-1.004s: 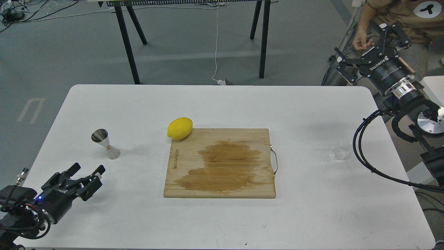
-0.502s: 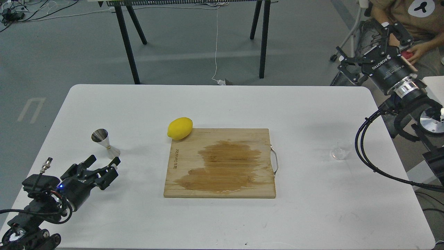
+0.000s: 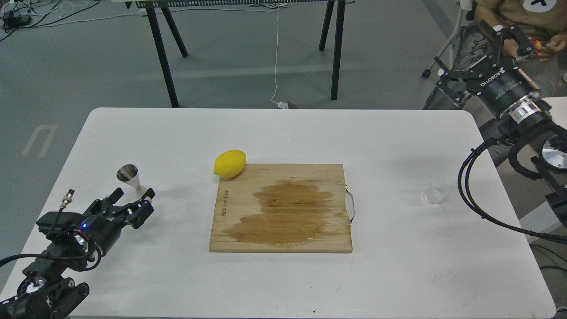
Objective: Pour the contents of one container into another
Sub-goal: 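Close the left gripper around the metal jigger and lift it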
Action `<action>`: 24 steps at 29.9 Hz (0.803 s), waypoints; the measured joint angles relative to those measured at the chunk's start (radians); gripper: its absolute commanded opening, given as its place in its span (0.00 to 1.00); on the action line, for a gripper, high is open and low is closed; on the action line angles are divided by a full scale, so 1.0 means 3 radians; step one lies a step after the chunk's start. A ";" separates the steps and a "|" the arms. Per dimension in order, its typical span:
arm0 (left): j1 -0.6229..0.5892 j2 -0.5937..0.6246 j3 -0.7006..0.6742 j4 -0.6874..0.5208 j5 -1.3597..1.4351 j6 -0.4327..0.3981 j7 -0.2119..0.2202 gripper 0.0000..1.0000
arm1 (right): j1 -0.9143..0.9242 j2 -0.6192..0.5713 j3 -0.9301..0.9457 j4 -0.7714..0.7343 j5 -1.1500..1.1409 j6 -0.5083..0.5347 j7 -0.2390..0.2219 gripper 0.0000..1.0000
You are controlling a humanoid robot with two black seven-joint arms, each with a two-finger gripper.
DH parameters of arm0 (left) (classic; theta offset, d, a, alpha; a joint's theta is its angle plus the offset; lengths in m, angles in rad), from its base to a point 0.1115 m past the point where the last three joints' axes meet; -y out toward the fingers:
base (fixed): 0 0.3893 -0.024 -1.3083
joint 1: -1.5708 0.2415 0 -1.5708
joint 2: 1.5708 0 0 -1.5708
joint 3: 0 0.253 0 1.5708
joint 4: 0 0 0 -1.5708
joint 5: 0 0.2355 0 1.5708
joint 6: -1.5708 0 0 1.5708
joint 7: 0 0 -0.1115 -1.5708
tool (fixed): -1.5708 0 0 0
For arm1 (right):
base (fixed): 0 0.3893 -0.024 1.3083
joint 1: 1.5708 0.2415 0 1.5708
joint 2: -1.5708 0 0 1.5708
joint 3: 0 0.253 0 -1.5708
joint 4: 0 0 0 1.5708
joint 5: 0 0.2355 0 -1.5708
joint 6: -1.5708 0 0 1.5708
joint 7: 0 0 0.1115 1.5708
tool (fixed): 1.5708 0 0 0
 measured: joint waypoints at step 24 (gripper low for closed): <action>-0.0338 -0.0560 -0.0002 0.0888 -0.0001 0.0000 0.0000 0.62 | -0.0024 0.0003 0.0005 0.0028 0.0000 0.0000 0.0000 0.99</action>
